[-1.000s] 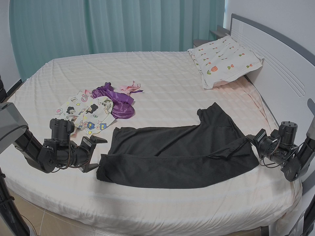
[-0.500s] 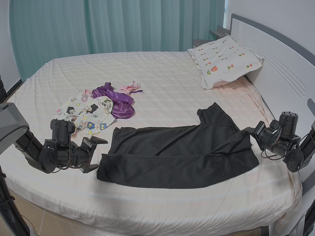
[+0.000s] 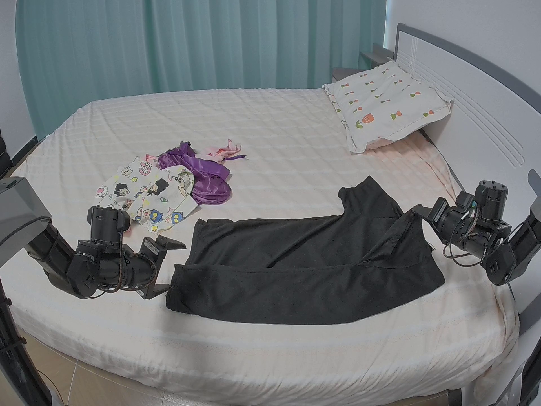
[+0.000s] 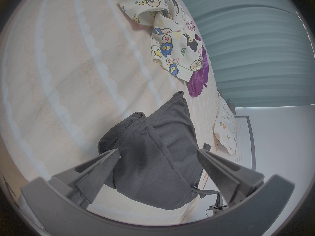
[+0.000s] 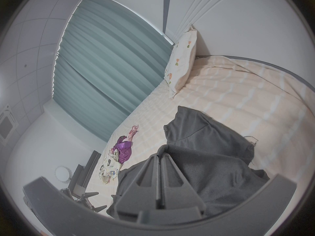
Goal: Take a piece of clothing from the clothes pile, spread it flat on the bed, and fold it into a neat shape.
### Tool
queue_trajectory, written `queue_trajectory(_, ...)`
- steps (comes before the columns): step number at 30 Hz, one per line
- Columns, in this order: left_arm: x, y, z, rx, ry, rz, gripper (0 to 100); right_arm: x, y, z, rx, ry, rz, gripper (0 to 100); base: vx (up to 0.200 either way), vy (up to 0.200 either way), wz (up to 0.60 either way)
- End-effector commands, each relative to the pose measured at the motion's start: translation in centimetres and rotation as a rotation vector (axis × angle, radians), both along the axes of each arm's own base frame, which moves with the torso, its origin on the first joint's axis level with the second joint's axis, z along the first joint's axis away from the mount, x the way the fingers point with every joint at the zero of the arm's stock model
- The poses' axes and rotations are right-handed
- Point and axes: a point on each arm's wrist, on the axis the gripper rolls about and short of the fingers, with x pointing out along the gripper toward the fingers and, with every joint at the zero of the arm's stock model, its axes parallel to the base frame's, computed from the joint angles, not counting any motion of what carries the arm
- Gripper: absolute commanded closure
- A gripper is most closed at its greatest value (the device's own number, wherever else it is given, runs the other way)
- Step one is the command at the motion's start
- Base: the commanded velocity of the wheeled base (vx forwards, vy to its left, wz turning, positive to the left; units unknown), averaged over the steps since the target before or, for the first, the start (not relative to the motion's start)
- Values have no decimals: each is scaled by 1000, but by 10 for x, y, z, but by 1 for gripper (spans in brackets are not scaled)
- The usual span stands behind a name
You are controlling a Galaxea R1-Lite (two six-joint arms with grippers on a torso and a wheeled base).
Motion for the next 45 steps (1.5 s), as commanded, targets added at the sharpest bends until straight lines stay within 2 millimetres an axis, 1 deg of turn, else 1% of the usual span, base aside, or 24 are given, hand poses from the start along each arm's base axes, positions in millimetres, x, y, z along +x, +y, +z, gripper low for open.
queue_trajectory(1, 0, 0, -1, 0, 1, 0, 0, 4, 3, -3, -12, 0, 17, 100, 0, 0, 0)
queue_trajectory(5, 0, 0, -1, 0, 1, -1, 0, 3, 3, -4, -36, -8, 31, 100, 0, 0, 0)
queue_trajectory(10, 0, 0, 0, 0, 0, 0, 0, -7, 1, -9, -70, 12, 34, 100, 0, 0, 0)
queue_trajectory(14, 0, 0, -1, 1, 1, 1, 0, -24, -4, -7, -78, 27, 23, 100, 0, 0, 0)
queue_trajectory(18, 0, 0, 0, 1, 0, 1, 0, -46, -5, -4, -83, 45, 24, 100, 0, 0, 0)
queue_trajectory(21, 0, 0, 0, 1, 0, 0, 0, -58, -6, -3, -84, 54, 25, 100, 0, 0, 0)
queue_trajectory(23, 0, 0, -1, 1, 1, 1, 0, -67, -6, -7, -85, 79, 26, 100, 0, 0, 0)
queue_trajectory(24, 0, 0, -1, 0, 1, 0, 0, -68, -6, -7, -87, 81, 27, 100, 0, 0, 0)
queue_trajectory(25, 0, 0, 0, 1, 0, 1, 0, -76, -7, -13, -95, 109, 30, 100, 0, 0, 0)
queue_trajectory(28, 0, 0, 0, 1, 0, 1, 0, -89, -8, -20, -117, 142, 35, 100, 0, 0, 0)
queue_trajectory(32, 0, 0, 0, 1, 1, 1, 0, -96, -13, -24, -121, 165, 21, 100, 0, 0, 0)
queue_trajectory(36, -1, 0, 1, 0, -1, 1, 0, -110, -15, -39, -156, 236, 32, 100, 0, 0, 0)
queue_trajectory(37, -1, 0, 1, 0, -1, 1, 0, -110, -15, -39, -156, 236, 32, 100, 0, 0, 0)
queue_trajectory(38, -1, 0, 1, 1, 0, 0, 0, -115, -15, -44, -179, 256, 44, 100, 0, 0, 0)
queue_trajectory(45, -1, -1, 1, 1, 1, -2, 0, -122, -20, -57, -223, 313, 48, 100, 0, 0, 0)
